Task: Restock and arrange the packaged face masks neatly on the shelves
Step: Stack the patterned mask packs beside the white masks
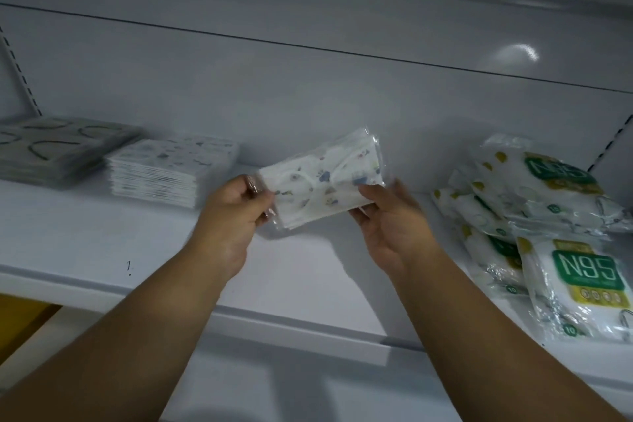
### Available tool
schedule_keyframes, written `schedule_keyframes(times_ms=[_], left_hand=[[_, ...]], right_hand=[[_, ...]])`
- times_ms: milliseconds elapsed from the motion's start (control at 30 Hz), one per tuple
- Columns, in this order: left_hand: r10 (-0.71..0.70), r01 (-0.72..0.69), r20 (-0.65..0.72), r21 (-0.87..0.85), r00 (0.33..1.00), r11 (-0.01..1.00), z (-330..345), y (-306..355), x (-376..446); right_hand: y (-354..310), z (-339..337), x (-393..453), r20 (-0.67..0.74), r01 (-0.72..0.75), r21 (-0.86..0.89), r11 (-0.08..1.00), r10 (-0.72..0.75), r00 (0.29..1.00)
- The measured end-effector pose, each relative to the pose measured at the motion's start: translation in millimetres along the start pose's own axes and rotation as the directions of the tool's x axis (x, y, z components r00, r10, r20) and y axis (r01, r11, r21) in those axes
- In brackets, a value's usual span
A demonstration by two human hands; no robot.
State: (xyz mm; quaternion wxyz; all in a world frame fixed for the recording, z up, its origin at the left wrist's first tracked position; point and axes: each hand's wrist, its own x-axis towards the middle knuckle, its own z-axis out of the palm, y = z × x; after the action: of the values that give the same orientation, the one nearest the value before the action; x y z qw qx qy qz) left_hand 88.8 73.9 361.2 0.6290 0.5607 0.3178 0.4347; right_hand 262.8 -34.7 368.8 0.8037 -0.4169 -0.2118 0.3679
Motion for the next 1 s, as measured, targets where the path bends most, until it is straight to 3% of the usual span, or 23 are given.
schedule_keyframes(times_ms=[100,167,267,367,500,667,767,867,1000], left_hand=[[0.089,-0.09,0.015,0.224,0.996,0.97,-18.6,-2.8,4.2],[0.038,-0.052,0.048,0.353,0.998,0.934,-26.3,-8.6,3.0],[-0.078,0.013,0.115,0.486,0.99,0.874,-26.8,-15.4,-5.0],[-0.028,-0.029,0.084,0.608,0.996,0.793,-24.3,-13.7,-11.0],[-0.008,-0.056,0.084,0.729,0.996,0.682,-22.9,-7.4,-17.3],[0.052,-0.112,0.104,0.746,0.993,0.657,-31.4,-0.5,-16.6],[0.097,-0.093,0.027,0.62,0.995,0.779,-44.7,5.8,-9.6],[0.153,-0.117,-0.032,0.493,0.988,0.862,-60.4,18.5,-3.8],[0.276,-0.214,0.002,0.636,0.961,0.741,-89.5,37.5,12.2]], right_hand=[[-1.9,-14.7,-1.1,-0.04,0.073,-0.363,0.929,-0.094,0.995],[3.8,-19.2,-7.4,-0.028,0.041,-0.531,0.846,-0.066,0.997],[15.9,-20.8,-12.3,-0.047,-0.017,-0.626,0.78,-0.016,0.999],[22.5,-19.8,-11.7,-0.091,-0.042,-0.684,0.728,-0.028,0.995],[25.1,-21.7,-13.6,-0.028,0.008,-0.843,0.538,-0.059,0.998],[20.4,-19.9,-15.6,0.001,0.052,-0.9,0.433,-0.117,0.993],[14.5,-10.9,-12.9,-0.012,0.074,-0.894,0.441,-0.189,0.982],[13.2,9.3,-8.6,-0.03,0.096,-0.849,0.519,-0.229,0.973],[21.2,48.5,-5.5,0.009,0.123,-0.837,0.532,-0.212,0.977]])
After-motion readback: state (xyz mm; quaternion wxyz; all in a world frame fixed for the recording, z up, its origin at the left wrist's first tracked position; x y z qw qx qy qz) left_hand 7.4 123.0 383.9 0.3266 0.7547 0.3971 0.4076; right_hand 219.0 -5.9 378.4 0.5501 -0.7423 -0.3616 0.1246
